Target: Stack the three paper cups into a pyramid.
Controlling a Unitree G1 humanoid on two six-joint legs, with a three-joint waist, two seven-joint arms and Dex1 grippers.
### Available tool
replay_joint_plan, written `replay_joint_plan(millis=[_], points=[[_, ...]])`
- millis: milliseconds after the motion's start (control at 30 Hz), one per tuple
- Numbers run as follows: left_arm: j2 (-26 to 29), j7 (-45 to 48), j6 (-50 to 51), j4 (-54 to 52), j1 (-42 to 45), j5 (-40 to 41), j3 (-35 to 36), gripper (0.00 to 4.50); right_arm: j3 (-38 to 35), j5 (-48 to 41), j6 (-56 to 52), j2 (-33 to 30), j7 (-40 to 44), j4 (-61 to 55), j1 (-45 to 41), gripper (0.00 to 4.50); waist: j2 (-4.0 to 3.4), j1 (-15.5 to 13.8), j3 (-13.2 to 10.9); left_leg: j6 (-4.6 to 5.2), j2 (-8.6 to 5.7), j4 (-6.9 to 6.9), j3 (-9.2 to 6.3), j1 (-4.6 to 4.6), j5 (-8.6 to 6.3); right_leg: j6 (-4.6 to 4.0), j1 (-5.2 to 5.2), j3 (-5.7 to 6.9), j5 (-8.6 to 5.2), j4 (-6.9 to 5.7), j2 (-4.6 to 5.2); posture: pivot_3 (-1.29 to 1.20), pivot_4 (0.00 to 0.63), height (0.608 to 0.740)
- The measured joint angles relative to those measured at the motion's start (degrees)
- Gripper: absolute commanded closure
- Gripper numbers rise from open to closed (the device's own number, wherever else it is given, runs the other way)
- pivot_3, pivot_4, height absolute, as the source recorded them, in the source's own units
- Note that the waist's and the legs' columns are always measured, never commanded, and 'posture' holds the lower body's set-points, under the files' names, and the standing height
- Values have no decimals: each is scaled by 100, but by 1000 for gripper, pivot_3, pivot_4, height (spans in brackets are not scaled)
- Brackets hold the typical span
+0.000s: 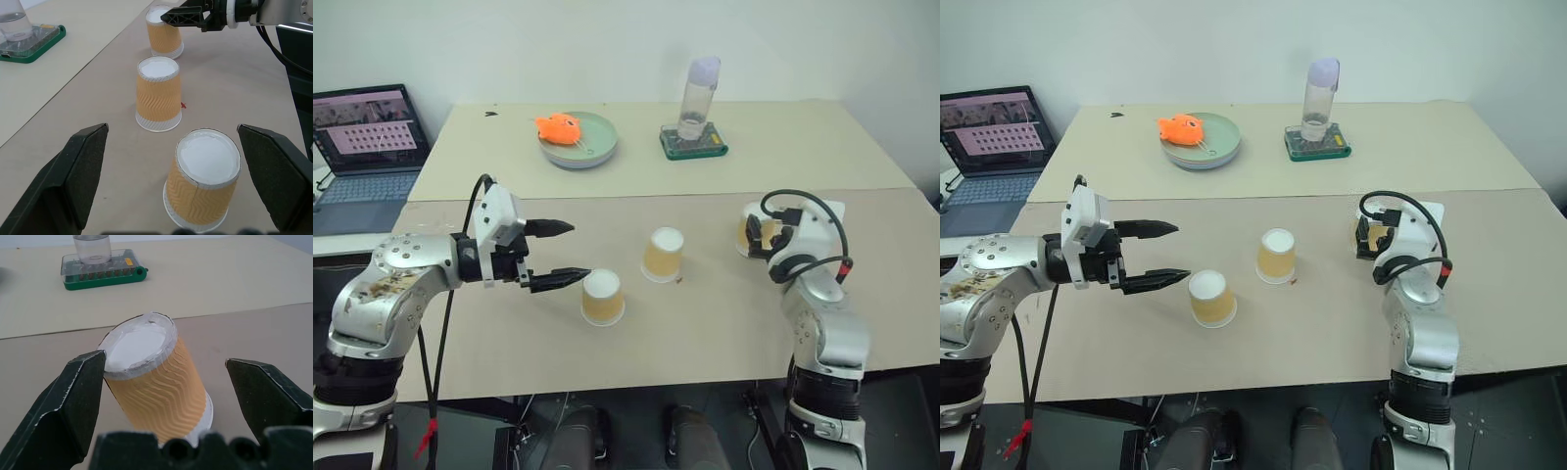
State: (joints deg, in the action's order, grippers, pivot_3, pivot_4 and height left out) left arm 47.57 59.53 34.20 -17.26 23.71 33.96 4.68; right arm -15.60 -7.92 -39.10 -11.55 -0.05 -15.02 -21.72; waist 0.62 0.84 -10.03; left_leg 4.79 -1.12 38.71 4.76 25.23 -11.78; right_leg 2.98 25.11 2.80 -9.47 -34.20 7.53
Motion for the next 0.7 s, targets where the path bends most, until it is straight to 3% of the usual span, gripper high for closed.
replay_joint_plan(millis=[700], points=[[22, 1, 111, -91, -46, 6, 12, 0, -329, 79, 10, -564, -42, 149, -9, 8, 0, -1, 0, 8, 2, -1, 12, 0, 2, -3, 5, -11, 1, 0, -1, 0, 150, 740]])
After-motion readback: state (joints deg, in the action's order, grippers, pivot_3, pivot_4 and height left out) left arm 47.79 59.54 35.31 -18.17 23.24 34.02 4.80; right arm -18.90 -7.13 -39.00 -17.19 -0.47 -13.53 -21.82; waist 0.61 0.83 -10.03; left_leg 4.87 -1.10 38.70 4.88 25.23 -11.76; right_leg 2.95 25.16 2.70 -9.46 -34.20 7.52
